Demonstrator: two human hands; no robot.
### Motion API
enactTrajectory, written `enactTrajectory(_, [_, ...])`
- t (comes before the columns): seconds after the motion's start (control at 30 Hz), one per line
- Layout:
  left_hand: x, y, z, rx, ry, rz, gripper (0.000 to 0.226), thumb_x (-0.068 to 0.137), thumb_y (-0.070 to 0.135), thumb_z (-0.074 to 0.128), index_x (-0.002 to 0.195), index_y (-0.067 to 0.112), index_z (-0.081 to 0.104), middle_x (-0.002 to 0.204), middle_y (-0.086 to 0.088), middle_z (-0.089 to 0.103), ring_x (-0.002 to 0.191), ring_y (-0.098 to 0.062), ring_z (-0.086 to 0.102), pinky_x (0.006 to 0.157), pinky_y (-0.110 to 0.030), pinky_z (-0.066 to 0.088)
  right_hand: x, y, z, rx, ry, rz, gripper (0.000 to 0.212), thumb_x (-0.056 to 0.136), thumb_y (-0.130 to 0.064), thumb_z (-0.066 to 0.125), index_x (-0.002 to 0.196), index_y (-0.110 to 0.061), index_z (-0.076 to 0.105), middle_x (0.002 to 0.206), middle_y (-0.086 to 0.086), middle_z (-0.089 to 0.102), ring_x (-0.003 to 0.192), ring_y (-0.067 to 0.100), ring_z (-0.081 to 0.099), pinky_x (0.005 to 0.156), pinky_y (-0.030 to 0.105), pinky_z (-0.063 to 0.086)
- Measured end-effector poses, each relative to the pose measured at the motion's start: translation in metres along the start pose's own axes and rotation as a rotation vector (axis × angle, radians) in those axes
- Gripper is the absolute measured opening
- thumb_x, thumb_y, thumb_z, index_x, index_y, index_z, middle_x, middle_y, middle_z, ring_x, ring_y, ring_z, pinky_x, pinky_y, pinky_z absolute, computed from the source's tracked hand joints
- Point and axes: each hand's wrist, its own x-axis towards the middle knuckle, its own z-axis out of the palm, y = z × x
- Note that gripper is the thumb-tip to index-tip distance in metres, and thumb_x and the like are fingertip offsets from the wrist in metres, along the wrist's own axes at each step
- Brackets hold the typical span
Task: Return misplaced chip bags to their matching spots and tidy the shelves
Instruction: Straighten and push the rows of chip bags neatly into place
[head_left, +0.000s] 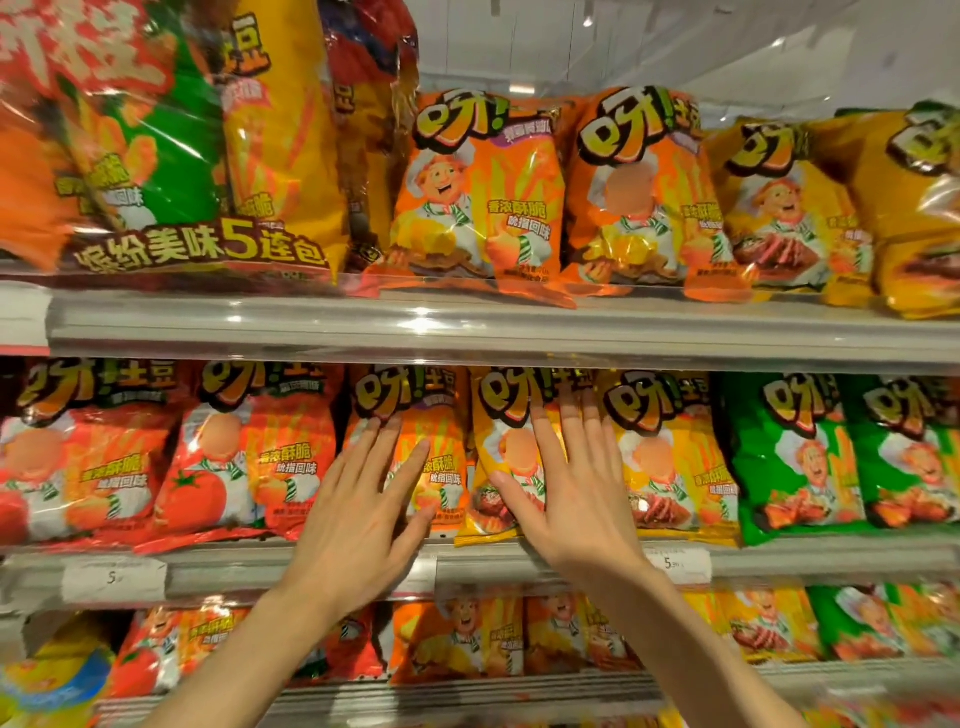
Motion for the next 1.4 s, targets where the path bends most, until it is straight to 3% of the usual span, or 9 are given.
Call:
enactTrajectory(0.13, [-0.001, -0.002, -0.002, 0.001, -0.004, 0.011, 0.065, 0.101, 0.057, 0.036, 0.156, 0.024, 0.031, 0.165, -0.011, 0.022, 0.154, -0.029, 0.01, 0.122, -0.047, 0.023, 0.011, 0.003, 0.004, -0.029, 0.03, -0.008, 0.081, 0.096, -0.075, 0.022, 0.156, -0.021, 0.027, 0.162, 0.014, 0.026, 0.154, 0.031, 0.009, 0.125, 0.05, 0.008])
enactTrajectory(0.27, [-0.002, -0.002, -0.004, 0.01, -0.005, 0.014, 0.064, 0.101, 0.056, 0.036, 0.156, 0.023, 0.032, 0.165, -0.011, 0.022, 0.154, -0.03, 0.012, 0.122, -0.046, 0.021, 0.015, 0.005, 0.009, -0.033, 0.027, -0.009, 0.079, 0.097, -0.073, 0.024, 0.155, -0.02, 0.029, 0.162, 0.013, 0.026, 0.154, 0.03, 0.007, 0.124, 0.05, 0.011])
enactTrajectory(0.53, [-0.002, -0.006, -0.003, -0.012, 0.005, 0.019, 0.062, 0.098, 0.05, 0.046, 0.153, 0.022, 0.039, 0.163, -0.012, 0.026, 0.153, -0.029, 0.015, 0.119, -0.05, 0.029, 0.006, 0.016, 0.01, -0.103, 0.052, 0.007, 0.075, 0.097, -0.068, 0.029, 0.148, -0.014, 0.04, 0.151, 0.015, 0.041, 0.145, 0.034, 0.029, 0.121, 0.051, 0.022])
enactTrajectory(0.77, [-0.001, -0.004, -0.002, -0.02, -0.001, 0.009, 0.062, 0.097, 0.049, 0.048, 0.152, 0.021, 0.04, 0.163, -0.012, 0.026, 0.153, -0.03, 0.017, 0.119, -0.049, 0.027, 0.003, 0.012, 0.019, -0.037, 0.045, 0.036, 0.076, 0.098, -0.066, 0.027, 0.154, -0.015, 0.031, 0.159, 0.017, 0.029, 0.152, 0.034, 0.016, 0.124, 0.049, 0.015])
enactTrajectory(0.97, [0.001, 0.0, 0.0, -0.085, -0.023, -0.035, 0.065, 0.097, 0.055, 0.038, 0.154, 0.023, 0.037, 0.165, -0.011, 0.022, 0.155, -0.028, 0.009, 0.121, -0.05, 0.022, 0.003, 0.013, 0.021, -0.052, 0.028, 0.026, 0.078, 0.099, -0.069, 0.022, 0.157, -0.017, 0.023, 0.163, 0.015, 0.022, 0.154, 0.031, 0.008, 0.125, 0.048, 0.007])
enactTrajectory(1.07, [0.002, 0.004, -0.002, -0.152, -0.036, -0.074, 0.067, 0.097, 0.058, 0.035, 0.157, 0.028, 0.029, 0.168, -0.005, 0.009, 0.155, -0.021, -0.007, 0.124, -0.045, 0.009, 0.002, 0.014, 0.022, -0.067, 0.008, 0.032, 0.08, 0.099, -0.07, 0.019, 0.16, -0.019, 0.012, 0.167, 0.013, 0.01, 0.155, 0.028, -0.003, 0.125, 0.046, 0.0])
enactTrajectory(1.17, [0.003, 0.007, -0.005, -0.208, -0.043, -0.091, 0.068, 0.098, 0.058, 0.038, 0.159, 0.03, 0.021, 0.169, -0.001, -0.002, 0.152, -0.015, -0.019, 0.122, -0.037, -0.006, 0.003, 0.013, 0.021, -0.089, 0.002, 0.04, 0.08, 0.099, -0.07, 0.019, 0.161, -0.02, 0.009, 0.168, 0.011, 0.006, 0.155, 0.026, -0.007, 0.125, 0.05, 0.003])
enactTrajectory(1.27, [0.003, 0.008, -0.005, -0.262, -0.03, -0.09, 0.067, 0.097, 0.054, 0.043, 0.157, 0.029, 0.027, 0.168, -0.003, 0.004, 0.154, -0.017, -0.011, 0.123, -0.039, -0.003, 0.002, 0.01, 0.018, -0.123, -0.005, 0.05, 0.08, 0.099, -0.071, 0.018, 0.16, -0.02, 0.011, 0.168, 0.01, 0.01, 0.155, 0.026, -0.004, 0.125, 0.051, 0.0])
enactTrajectory(1.4, [0.001, 0.009, -0.003, -0.314, 0.012, -0.082, 0.063, 0.092, 0.05, 0.046, 0.149, 0.025, 0.045, 0.166, -0.008, 0.02, 0.154, -0.025, 0.009, 0.123, -0.051, 0.015, 0.002, 0.006, 0.014, -0.138, -0.016, 0.066, 0.079, 0.099, -0.07, 0.018, 0.16, -0.021, 0.012, 0.168, 0.01, 0.005, 0.155, 0.024, -0.009, 0.125, 0.051, -0.003])
